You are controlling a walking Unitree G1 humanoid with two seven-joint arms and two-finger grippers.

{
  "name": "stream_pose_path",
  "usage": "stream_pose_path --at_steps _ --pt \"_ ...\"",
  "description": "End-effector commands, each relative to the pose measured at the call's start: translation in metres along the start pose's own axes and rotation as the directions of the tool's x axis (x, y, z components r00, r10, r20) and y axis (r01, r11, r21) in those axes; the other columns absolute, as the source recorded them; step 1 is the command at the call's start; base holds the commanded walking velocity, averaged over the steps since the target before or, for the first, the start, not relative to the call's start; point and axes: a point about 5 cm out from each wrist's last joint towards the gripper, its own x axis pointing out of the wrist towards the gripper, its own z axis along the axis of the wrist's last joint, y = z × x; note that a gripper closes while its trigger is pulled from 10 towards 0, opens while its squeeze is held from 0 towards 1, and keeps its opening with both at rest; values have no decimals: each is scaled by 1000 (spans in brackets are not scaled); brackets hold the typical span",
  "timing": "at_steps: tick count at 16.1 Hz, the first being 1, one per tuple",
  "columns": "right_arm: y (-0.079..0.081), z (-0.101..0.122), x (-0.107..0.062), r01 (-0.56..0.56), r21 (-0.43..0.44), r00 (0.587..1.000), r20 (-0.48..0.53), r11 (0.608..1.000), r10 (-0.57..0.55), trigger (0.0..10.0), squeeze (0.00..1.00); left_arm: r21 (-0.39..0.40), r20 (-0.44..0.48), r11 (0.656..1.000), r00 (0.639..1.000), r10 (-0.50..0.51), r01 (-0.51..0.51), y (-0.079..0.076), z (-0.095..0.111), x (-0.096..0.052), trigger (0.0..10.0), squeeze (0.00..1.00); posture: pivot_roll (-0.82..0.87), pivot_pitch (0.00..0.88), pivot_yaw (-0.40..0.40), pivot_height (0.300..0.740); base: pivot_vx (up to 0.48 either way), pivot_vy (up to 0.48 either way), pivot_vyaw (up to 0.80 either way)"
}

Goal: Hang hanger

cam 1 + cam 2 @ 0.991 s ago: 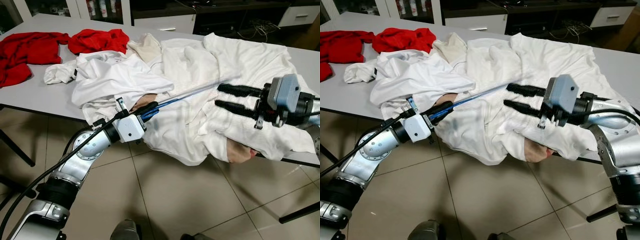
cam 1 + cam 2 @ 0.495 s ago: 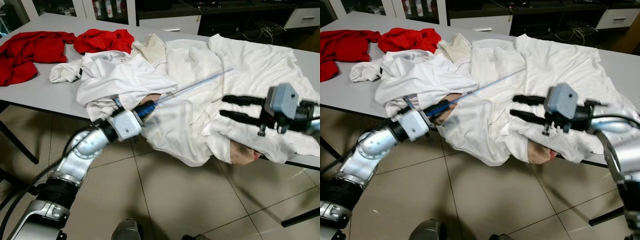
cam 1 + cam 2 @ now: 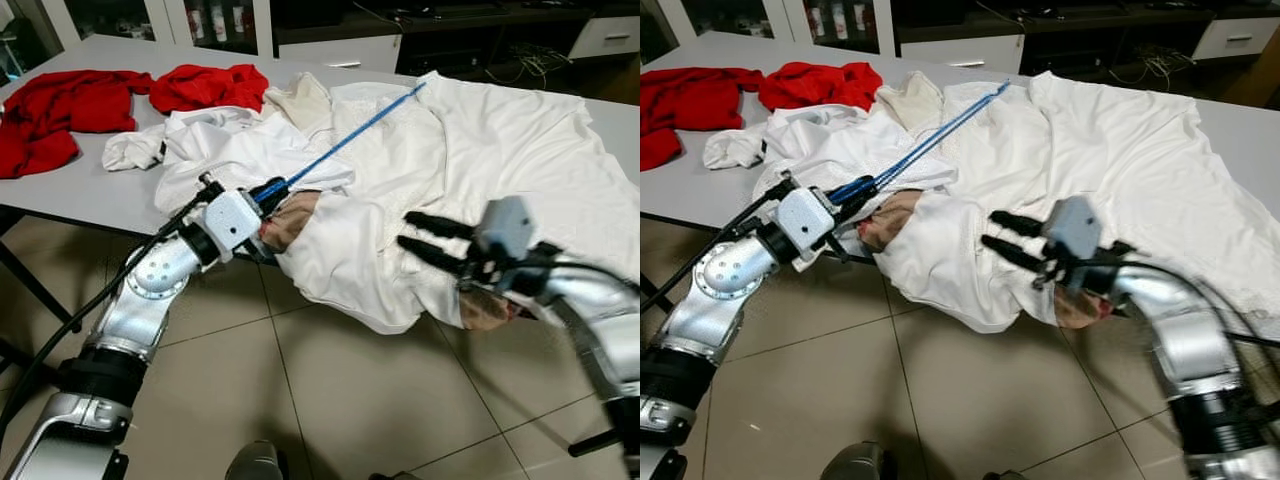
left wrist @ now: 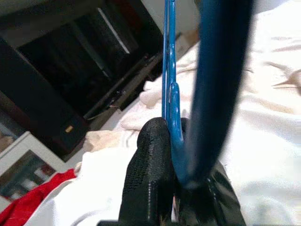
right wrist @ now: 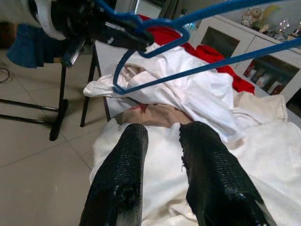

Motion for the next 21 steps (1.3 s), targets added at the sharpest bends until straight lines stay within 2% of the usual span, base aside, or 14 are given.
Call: stream_pose_path --at_steps 1,5,6,9,11,13,15,17,19,21 --pt "0 -3 3 20 -8 1000 -15 1000 -21 10000 0 7 5 999 999 -43 43 1 6 -1 10000 0 182 32 8 740 0 0 0" --pt "-1 -13 14 84 -29 995 -49 996 -85 10000 0 10 -39 996 995 -94 94 5 8 -14 10000 0 198 40 -3 740 0 0 0" --pt "0 -24 17 95 -72 989 -110 993 -102 10000 0 -15 -70 993 991 -115 114 6 8 -22 10000 0 205 43 -8 740 0 0 0" --pt "-1 -36 22 120 -108 975 -173 987 -137 10000 0 -35 -113 985 979 -173 170 1 7 -32 10000 0 211 44 -13 740 0 0 0" --pt "-3 -50 23 152 -143 950 -252 978 -184 10000 0 -50 -135 985 976 -170 164 2 9 -39 10000 0 215 49 -15 740 0 0 0" --pt "-1 -54 24 156 -159 943 -269 975 -194 10000 0 -60 -145 985 975 -168 161 2 10 -42 10000 0 215 49 -15 740 0 0 0" --pt "6 -51 28 123 -201 956 -238 972 -170 10000 0 -97 -157 983 973 -168 154 -2 12 -49 10000 0 221 55 -15 740 0 0 0" --pt "16 -41 25 27 -247 979 -191 969 -76 10000 0 -113 -160 982 973 -167 150 -5 13 -51 10000 0 225 56 -17 740 0 0 0" --pt "28 -37 22 -49 -236 985 -172 971 8 10000 0 -123 -162 981 972 -172 153 -8 13 -52 10000 0 223 60 -19 740 0 0 0" --pt "30 -38 20 -56 -266 984 -180 962 8 10000 0 -130 -165 979 970 -179 159 -11 13 -52 10000 0 217 62 -16 740 0 0 0"
